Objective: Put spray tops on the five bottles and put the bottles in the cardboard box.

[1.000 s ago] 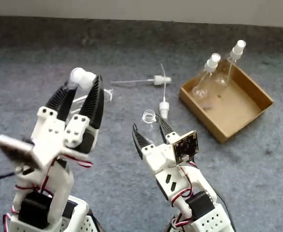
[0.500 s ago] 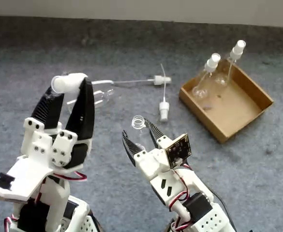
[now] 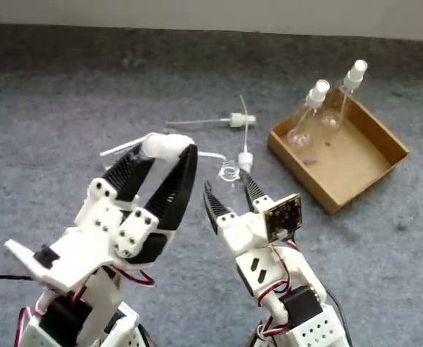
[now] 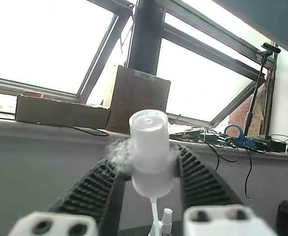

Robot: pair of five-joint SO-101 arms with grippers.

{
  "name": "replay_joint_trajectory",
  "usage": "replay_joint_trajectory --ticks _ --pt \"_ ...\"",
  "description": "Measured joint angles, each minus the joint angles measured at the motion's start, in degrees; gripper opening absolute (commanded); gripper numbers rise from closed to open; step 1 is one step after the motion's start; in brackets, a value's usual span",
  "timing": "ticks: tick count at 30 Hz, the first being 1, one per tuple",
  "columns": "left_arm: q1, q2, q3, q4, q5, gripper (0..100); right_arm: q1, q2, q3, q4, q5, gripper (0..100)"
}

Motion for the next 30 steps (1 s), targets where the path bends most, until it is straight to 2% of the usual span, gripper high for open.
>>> replay_joint_trajectory --ticks 3,9,30 --pt "0.2 0.0 2.7 0.0 0.0 1 1.1 0.0 0.0 0.0 0.7 10.6" --pt "0.2 -0.1 3.9 0.0 0.0 1 1.0 0.1 0.0 0.0 8.5 10.6" --pt "0.5 -0.7 3.9 1.6 0.0 1 1.0 0.2 0.0 2.3 9.6 10.8"
